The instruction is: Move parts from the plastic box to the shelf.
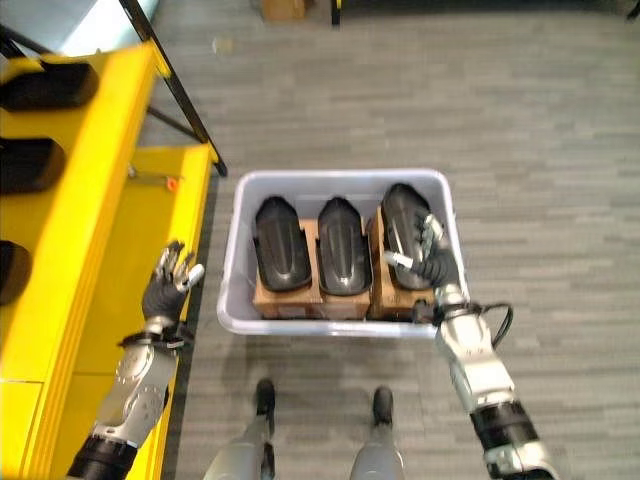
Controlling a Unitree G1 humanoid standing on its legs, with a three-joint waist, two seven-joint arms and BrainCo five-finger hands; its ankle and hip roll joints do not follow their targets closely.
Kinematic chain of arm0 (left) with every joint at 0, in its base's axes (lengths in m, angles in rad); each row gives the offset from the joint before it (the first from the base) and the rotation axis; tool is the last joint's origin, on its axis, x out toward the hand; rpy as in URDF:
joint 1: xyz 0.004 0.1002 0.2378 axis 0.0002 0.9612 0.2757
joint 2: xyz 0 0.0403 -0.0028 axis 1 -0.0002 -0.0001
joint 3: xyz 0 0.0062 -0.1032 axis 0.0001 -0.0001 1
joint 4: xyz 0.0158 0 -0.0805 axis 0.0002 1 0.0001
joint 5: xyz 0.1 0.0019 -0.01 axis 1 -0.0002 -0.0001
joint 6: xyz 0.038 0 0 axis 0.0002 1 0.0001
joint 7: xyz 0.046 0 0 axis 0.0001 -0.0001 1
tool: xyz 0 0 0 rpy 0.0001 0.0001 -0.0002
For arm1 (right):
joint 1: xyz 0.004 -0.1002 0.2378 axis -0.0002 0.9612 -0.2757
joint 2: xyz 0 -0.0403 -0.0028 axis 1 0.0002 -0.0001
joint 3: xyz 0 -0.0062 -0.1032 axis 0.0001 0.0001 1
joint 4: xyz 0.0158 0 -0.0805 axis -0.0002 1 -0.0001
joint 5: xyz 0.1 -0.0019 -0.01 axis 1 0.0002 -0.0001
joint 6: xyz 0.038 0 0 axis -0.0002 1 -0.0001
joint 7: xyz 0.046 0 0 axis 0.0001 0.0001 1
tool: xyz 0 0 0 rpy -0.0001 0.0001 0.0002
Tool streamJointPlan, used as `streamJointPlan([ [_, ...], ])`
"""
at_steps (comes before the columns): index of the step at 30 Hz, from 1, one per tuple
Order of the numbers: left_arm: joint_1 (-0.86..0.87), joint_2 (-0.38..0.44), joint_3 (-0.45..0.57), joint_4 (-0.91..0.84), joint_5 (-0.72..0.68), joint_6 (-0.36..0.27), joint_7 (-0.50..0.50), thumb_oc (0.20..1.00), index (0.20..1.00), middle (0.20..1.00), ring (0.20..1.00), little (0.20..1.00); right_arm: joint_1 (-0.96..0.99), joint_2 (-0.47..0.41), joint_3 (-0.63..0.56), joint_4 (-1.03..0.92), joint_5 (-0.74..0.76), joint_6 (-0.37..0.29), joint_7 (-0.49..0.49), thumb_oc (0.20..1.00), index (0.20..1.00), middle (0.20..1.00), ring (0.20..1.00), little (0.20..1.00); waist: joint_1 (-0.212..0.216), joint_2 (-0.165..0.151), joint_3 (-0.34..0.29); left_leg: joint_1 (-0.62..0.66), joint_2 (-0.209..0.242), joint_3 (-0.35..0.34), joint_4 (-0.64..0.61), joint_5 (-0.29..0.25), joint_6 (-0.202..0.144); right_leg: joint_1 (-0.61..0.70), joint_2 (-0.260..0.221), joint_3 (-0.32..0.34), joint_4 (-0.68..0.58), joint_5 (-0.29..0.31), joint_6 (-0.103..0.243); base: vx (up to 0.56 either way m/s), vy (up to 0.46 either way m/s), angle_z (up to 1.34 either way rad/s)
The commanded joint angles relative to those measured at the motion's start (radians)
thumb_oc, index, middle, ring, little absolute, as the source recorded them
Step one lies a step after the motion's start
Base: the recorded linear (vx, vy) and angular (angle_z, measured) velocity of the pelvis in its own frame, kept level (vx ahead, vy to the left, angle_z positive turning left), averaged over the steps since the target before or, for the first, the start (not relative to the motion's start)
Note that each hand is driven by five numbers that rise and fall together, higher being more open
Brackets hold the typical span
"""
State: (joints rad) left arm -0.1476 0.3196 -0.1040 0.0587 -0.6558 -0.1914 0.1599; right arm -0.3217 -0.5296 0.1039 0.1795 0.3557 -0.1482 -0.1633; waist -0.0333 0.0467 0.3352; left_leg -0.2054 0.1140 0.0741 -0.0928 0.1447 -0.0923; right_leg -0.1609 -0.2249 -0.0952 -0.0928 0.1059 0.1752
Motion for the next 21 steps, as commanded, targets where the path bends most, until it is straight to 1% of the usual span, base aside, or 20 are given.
streamJointPlan([
  [1,0.017,0.004,0.001,-0.04,0.009,-0.082,0.018,1.0,1.0,1.0,1.0,1.0,-0.004,-0.015,-0.008,-0.004,-0.057,-0.066,-0.061,1.0,1.0,1.0,1.0,1.0,0.014,-0.029,-0.037,0.067,0.053,-0.026,0.067,-0.118,-0.012,0.029,-0.04,-0.012,0.051,-0.032,-0.008,-0.03,0.025,-0.09],
  [5,-0.02,0.001,-0.031,-0.079,0.002,-0.09,0.025,1.0,1.0,1.0,1.0,1.0,-0.081,-0.026,0.011,0.058,-0.059,-0.065,-0.101,1.0,1.0,1.0,1.0,1.0,0.015,-0.029,0.005,0.035,0.049,-0.013,0.076,-0.119,-0.01,-0.019,-0.043,0.007,0.053,-0.019,-0.007,-0.03,0.017,-0.15],
  [6,-0.029,0.0,-0.043,-0.1,-0.004,-0.096,0.029,1.0,1.0,1.0,1.0,1.0,-0.114,-0.022,0.023,0.083,-0.057,-0.065,-0.116,1.0,1.0,1.0,1.0,1.0,0.015,-0.029,0.03,0.02,0.048,-0.009,0.08,-0.117,-0.01,-0.039,-0.042,0.015,0.054,-0.015,-0.008,-0.04,0.012,-0.17],
  [13,-0.043,0.002,-0.074,-0.122,-0.014,-0.1,0.032,1.0,1.0,1.0,1.0,1.0,-0.212,-0.042,0.041,0.154,-0.075,-0.074,-0.173,1.0,1.0,1.0,1.0,1.0,0.012,-0.029,0.082,-0.01,0.056,0.014,0.072,-0.107,-0.015,-0.096,-0.037,0.036,0.053,0.001,-0.008,-0.02,-0.004,-0.13],
  [17,-0.033,0.009,-0.096,-0.154,-0.025,-0.104,0.022,1.0,1.0,1.0,1.0,1.0,-0.287,-0.096,0.039,0.21,-0.079,-0.079,-0.203,1.0,1.0,1.0,1.0,1.0,0.013,-0.021,0.102,-0.028,0.06,0.021,0.062,-0.098,-0.019,-0.132,-0.035,0.046,0.062,0.0,-0.009,-0.01,-0.018,-0.08],
  [18,-0.029,0.02,-0.113,-0.161,-0.03,-0.103,0.012,1.0,1.0,1.0,1.0,1.0,-0.325,-0.131,0.046,0.248,-0.097,-0.075,-0.221,1.0,1.0,1.0,1.0,1.0,0.016,-0.015,0.109,-0.035,0.06,0.024,0.057,-0.094,-0.022,-0.144,-0.036,0.048,0.064,0.002,-0.008,-0.01,-0.014,-0.07],
  [21,-0.023,0.032,-0.124,-0.18,-0.032,-0.106,0.004,1.0,1.0,1.0,1.0,1.0,-0.365,-0.183,0.048,0.28,-0.12,-0.068,-0.244,1.0,1.0,1.0,1.0,1.0,0.018,-0.008,0.117,-0.043,0.058,0.023,0.046,-0.086,-0.024,-0.159,-0.035,0.046,0.066,0.004,-0.008,0.0,-0.006,-0.02],
])
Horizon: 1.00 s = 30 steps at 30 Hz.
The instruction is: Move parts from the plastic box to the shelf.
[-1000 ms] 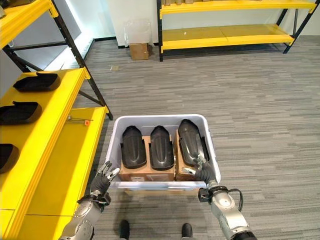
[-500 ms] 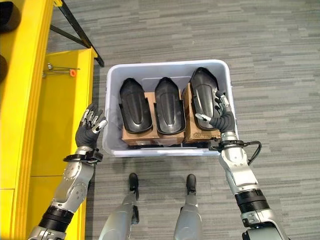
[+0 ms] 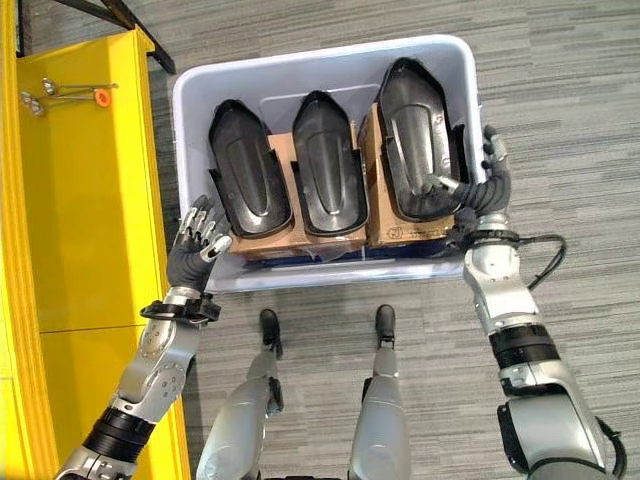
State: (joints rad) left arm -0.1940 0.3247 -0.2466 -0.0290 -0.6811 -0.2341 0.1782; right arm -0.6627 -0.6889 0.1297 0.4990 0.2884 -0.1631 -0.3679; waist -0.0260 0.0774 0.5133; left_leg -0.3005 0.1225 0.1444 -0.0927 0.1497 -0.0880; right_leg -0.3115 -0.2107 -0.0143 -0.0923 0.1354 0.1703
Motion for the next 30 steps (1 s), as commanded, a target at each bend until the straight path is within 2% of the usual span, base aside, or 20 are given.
streamJointPlan([
  [1,0.021,0.032,0.015,-0.093,-0.002,-0.065,-0.012,1.0,1.0,1.0,1.0,1.0,-0.03,-0.042,0.02,-0.035,-0.062,-0.054,-0.049,1.0,1.0,1.0,1.0,1.0,0.01,-0.036,-0.059,0.048,0.049,-0.048,0.044,-0.089,-0.03,-0.012,-0.049,-0.037,0.066,-0.025,-0.003,0.0,0.0,0.0],
  [4,0.017,0.038,0.011,-0.103,-0.007,-0.07,-0.012,1.0,1.0,1.0,1.0,1.0,-0.053,-0.069,0.02,-0.032,-0.069,-0.057,-0.058,1.0,1.0,1.0,1.0,1.0,0.01,-0.033,-0.055,0.041,0.047,-0.05,0.037,-0.086,-0.031,-0.024,-0.049,-0.035,0.07,-0.026,-0.003,0.0,0.0,0.0],
  [9,0.018,0.047,-0.014,-0.12,-0.024,-0.071,-0.02,1.0,1.0,1.0,1.0,1.0,-0.132,-0.09,0.085,0.034,-0.072,-0.046,-0.05,1.0,1.0,1.0,1.0,1.0,0.02,-0.026,-0.044,0.029,0.047,-0.053,0.031,-0.08,-0.032,-0.041,-0.048,-0.039,0.077,-0.025,-0.004,0.0,0.0,0.0],
  [15,0.008,0.054,-0.029,-0.133,-0.028,-0.076,-0.016,1.0,1.0,1.0,1.0,1.0,-0.224,-0.099,0.154,0.117,-0.072,-0.035,-0.051,1.0,1.0,1.0,1.0,1.0,0.03,-0.02,-0.028,0.014,0.048,-0.054,0.028,-0.072,-0.035,-0.058,-0.046,-0.041,0.082,-0.024,-0.004,0.0,-0.001,0.01],
  [23,0.004,0.051,-0.046,-0.14,-0.028,-0.081,-0.014,1.0,1.0,1.0,1.0,1.0,-0.274,-0.098,0.193,0.134,-0.083,-0.03,-0.057,1.0,1.0,1.0,1.0,1.0,0.032,-0.015,-0.014,0.003,0.046,-0.057,0.02,-0.067,-0.036,-0.071,-0.042,-0.044,0.087,-0.024,-0.005,0.0,0.0,0.0],
  [30,-0.008,0.062,-0.073,-0.152,-0.037,-0.086,-0.007,1.0,1.0,1.0,1.0,1.0,-0.376,-0.111,0.254,0.319,-0.056,-0.012,-0.059,1.0,1.0,1.0,1.0,1.0,0.045,-0.006,-0.001,-0.021,0.04,-0.065,0.017,-0.061,-0.037,-0.088,-0.046,-0.051,0.089,-0.023,-0.005,-0.01,0.0,0.05],
])
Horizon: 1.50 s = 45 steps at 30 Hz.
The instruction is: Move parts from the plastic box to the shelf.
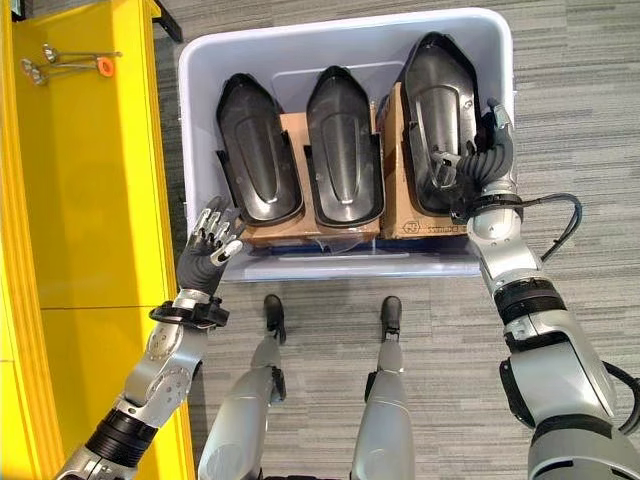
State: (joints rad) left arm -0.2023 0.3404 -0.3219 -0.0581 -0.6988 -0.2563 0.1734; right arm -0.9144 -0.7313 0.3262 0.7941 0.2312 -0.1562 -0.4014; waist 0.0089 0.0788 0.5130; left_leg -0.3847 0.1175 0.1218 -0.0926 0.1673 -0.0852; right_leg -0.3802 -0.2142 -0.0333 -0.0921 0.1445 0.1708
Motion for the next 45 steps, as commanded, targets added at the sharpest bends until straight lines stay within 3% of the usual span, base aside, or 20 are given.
streamJointPlan([
  [1,-0.001,0.045,-0.002,-0.124,-0.021,-0.064,-0.004,1.0,1.0,1.0,1.0,1.0,-0.137,-0.071,0.067,0.05,0.008,-0.019,-0.022,1.0,1.0,1.0,1.0,1.0,0.011,-0.006,0.001,0.06,0.044,-0.044,0.017,-0.078,-0.04,-0.021,-0.043,-0.032,0.089,-0.032,-0.006,-0.01,-0.004,0.09],
  [10,-0.029,0.047,-0.049,-0.12,-0.033,-0.069,-0.009,1.0,1.0,1.0,1.0,1.0,-0.239,-0.055,0.192,0.272,0.001,0.012,0.027,1.0,1.0,1.0,1.0,1.0,0.03,0.006,0.007,0.037,0.038,-0.048,0.017,-0.074,-0.041,-0.043,-0.041,-0.032,0.093,-0.033,-0.006,0.0,-0.001,0.02],
  [22,-0.047,0.035,-0.033,-0.106,-0.028,-0.089,0.006,1.0,1.0,1.0,1.0,1.0,-0.199,0.009,0.285,0.119,-0.168,0.026,0.028,1.0,1.0,1.0,1.0,1.0,0.026,0.0,0.007,0.039,0.033,-0.056,0.017,-0.078,-0.037,-0.037,-0.042,-0.038,0.092,-0.034,-0.007,0.0,0.0,0.0],
  [35,-0.049,0.031,-0.01,-0.097,-0.028,-0.093,0.021,1.0,1.0,1.0,1.0,1.0,-0.149,0.011,0.231,-0.056,-0.242,0.026,-0.008,1.0,1.0,1.0,1.0,1.0,0.017,-0.009,0.007,0.046,0.033,-0.06,0.015,-0.079,-0.033,-0.031,-0.042,-0.039,0.091,-0.035,-0.006,0.0,0.0,0.0],
  [45,-0.032,0.04,0.024,-0.117,-0.027,-0.099,0.026,1.0,1.0,1.0,1.0,1.0,-0.074,-0.105,0.065,-0.33,-0.331,0.024,-0.098,1.0,1.0,1.0,1.0,1.0,-0.006,-0.03,0.003,0.052,0.038,-0.055,0.013,-0.084,-0.032,-0.039,-0.033,-0.032,0.097,-0.038,-0.004,0.0,0.0,0.0],
])
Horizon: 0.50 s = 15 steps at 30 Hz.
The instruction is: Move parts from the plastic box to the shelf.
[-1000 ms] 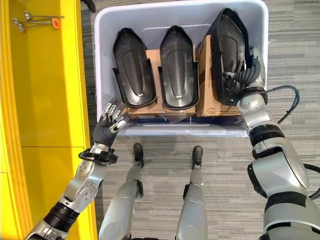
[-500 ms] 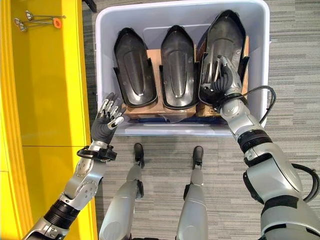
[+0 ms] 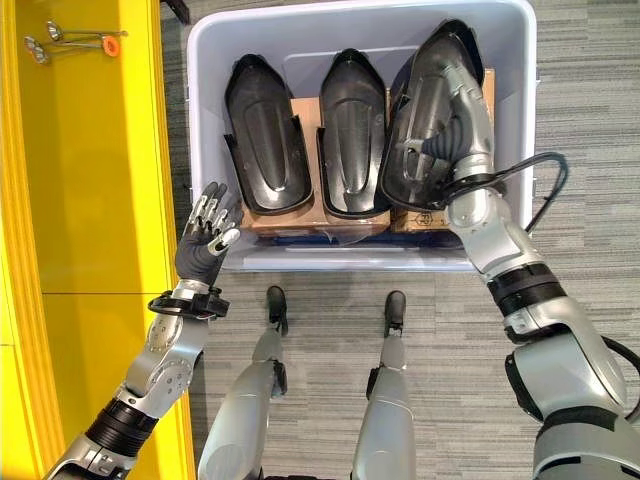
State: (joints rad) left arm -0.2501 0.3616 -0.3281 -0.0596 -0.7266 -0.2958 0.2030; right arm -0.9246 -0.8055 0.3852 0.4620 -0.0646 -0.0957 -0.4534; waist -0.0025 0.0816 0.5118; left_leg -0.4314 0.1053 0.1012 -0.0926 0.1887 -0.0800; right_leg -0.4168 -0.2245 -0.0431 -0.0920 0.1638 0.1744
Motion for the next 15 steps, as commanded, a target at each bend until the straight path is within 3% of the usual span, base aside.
streamJointPlan([
  [1,0.024,0.021,0.038,-0.122,0.0,-0.059,-0.004,1.0,1.0,1.0,1.0,1.0,-0.033,-0.039,-0.032,-0.062,-0.042,-0.044,-0.05,1.0,1.0,1.0,1.0,1.0,0.0,-0.038,0.003,0.1,0.053,-0.034,0.013,-0.106,-0.037,-0.003,-0.021,-0.021,0.097,-0.056,-0.008,0.0,-0.009,-0.03],
  [6,0.047,0.024,0.056,-0.139,0.005,-0.05,-0.001,1.0,1.0,1.0,1.0,1.0,0.111,0.004,-0.173,-0.276,-0.053,-0.081,-0.078,1.0,1.0,1.0,1.0,1.0,-0.018,-0.049,-0.002,0.105,0.055,-0.028,0.009,-0.11,-0.038,-0.004,-0.018,-0.017,0.096,-0.056,-0.006,0.0,0.002,-0.01],
  [8,0.059,0.02,0.065,-0.141,0.013,-0.051,0.009,1.0,1.0,1.0,1.0,1.0,0.169,0.062,-0.205,-0.323,-0.059,-0.085,-0.087,1.0,1.0,1.0,1.0,1.0,-0.023,-0.05,-0.005,0.105,0.054,-0.027,0.008,-0.112,-0.036,-0.007,-0.017,-0.016,0.095,-0.055,-0.006,0.01,-0.002,-0.07],
  [15,0.045,-0.001,0.046,-0.125,0.012,-0.054,0.026,1.0,1.0,1.0,1.0,1.0,0.133,0.196,-0.166,-0.169,0.062,-0.083,-0.093,1.0,1.0,1.0,1.0,1.0,-0.014,-0.039,-0.008,0.103,0.05,-0.029,0.006,-0.113,-0.034,-0.004,-0.019,-0.02,0.087,-0.054,-0.007,0.0,-0.001,-0.03],
])
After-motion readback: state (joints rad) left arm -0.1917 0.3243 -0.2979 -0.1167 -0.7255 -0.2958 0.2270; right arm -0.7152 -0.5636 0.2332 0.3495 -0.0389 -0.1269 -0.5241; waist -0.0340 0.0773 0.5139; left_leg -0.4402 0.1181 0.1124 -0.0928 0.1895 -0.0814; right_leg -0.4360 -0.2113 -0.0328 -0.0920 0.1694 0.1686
